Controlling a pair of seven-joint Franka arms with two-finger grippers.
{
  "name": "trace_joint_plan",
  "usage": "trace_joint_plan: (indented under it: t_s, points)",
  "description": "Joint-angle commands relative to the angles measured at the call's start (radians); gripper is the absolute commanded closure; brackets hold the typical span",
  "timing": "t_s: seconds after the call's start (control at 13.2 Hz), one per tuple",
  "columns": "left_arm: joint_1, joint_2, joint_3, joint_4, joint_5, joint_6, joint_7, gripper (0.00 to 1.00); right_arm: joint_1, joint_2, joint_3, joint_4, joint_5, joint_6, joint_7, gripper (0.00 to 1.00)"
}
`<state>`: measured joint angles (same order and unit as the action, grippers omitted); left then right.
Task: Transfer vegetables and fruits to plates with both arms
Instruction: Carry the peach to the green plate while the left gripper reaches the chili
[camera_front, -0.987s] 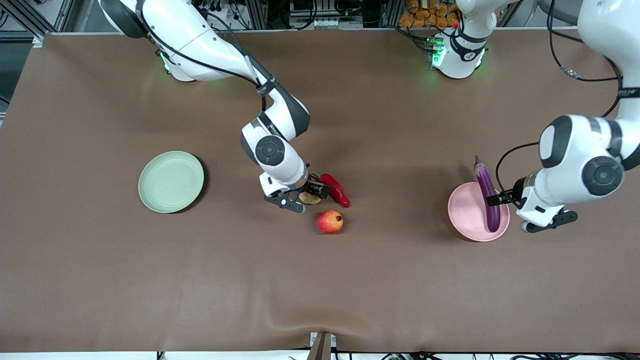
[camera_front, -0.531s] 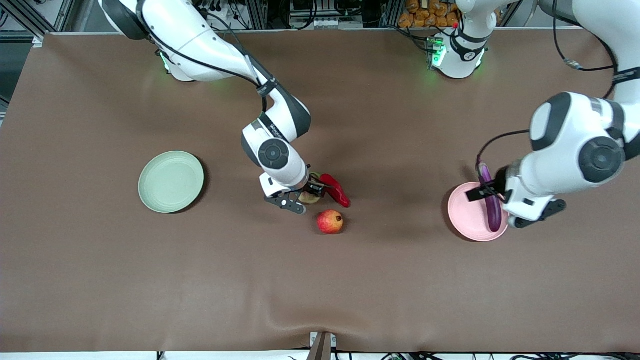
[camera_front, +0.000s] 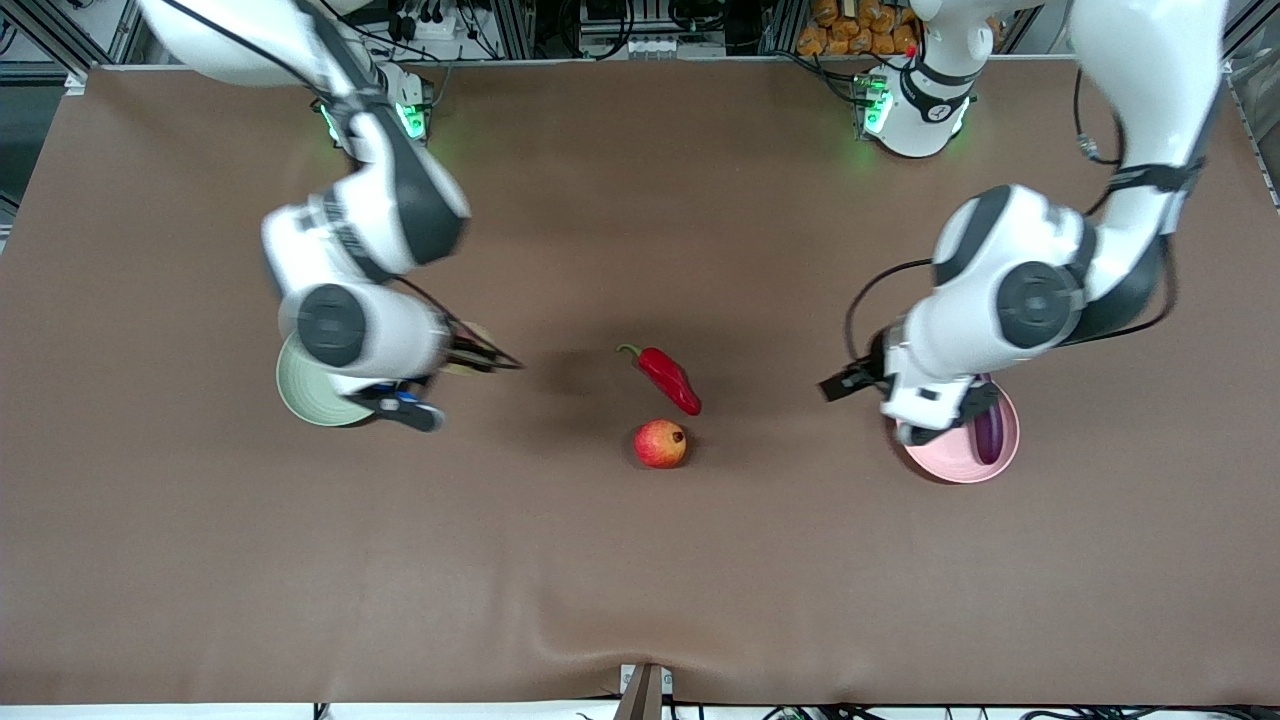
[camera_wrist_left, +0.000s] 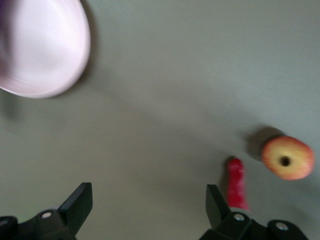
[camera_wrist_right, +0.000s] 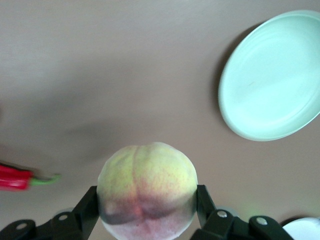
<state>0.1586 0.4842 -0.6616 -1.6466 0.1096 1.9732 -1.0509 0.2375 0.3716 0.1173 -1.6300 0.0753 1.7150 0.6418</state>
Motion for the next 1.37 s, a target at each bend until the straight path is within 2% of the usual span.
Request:
trace_joint_plan:
  t_s: [0.0, 0.15, 0.3, 0.53, 0.83, 1.06, 1.14, 1.21, 1.29]
  points:
    - [-0.095, 0.077, 0.007, 0.019, 0.001, 0.111, -0.171, 0.0, -0.121, -0.227, 0.013, -0.432, -0.005, 0.229, -0.215, 1.0]
    - [-0.157, 0.132, 0.008, 0.019, 0.054, 0.206, -0.271, 0.0, -0.213, -0.266, 0.013, -0.566, -0.005, 0.336, -0.368, 1.0]
    - [-0.244, 0.18, 0.039, 0.022, 0.16, 0.272, -0.407, 0.0, -0.273, -0.264, 0.012, -0.634, -0.005, 0.411, -0.444, 1.0]
    - [-0.376, 0.229, 0.124, 0.062, 0.209, 0.305, -0.533, 0.0, -0.316, -0.24, -0.014, -0.731, -0.005, 0.584, -0.528, 1.0]
    - [-0.574, 0.277, 0.267, 0.122, 0.205, 0.305, -0.61, 0.0, -0.345, -0.171, -0.088, -0.732, -0.003, 0.65, -0.662, 1.0]
    - [-0.614, 0.313, 0.293, 0.137, 0.208, 0.329, -0.63, 0.0, -0.343, -0.14, -0.088, -0.732, 0.001, 0.675, -0.662, 1.0]
    - [-0.616, 0.329, 0.292, 0.137, 0.208, 0.349, -0.632, 0.0, -0.345, -0.126, -0.088, -0.731, 0.003, 0.681, -0.662, 0.88]
    - [-0.629, 0.343, 0.296, 0.137, 0.208, 0.369, -0.632, 0.0, -0.343, -0.126, -0.088, -0.728, 0.004, 0.678, -0.659, 0.29]
    - [-0.642, 0.355, 0.313, 0.136, 0.209, 0.384, -0.638, 0.02, -0.34, -0.129, -0.087, -0.72, 0.007, 0.663, -0.65, 0.0]
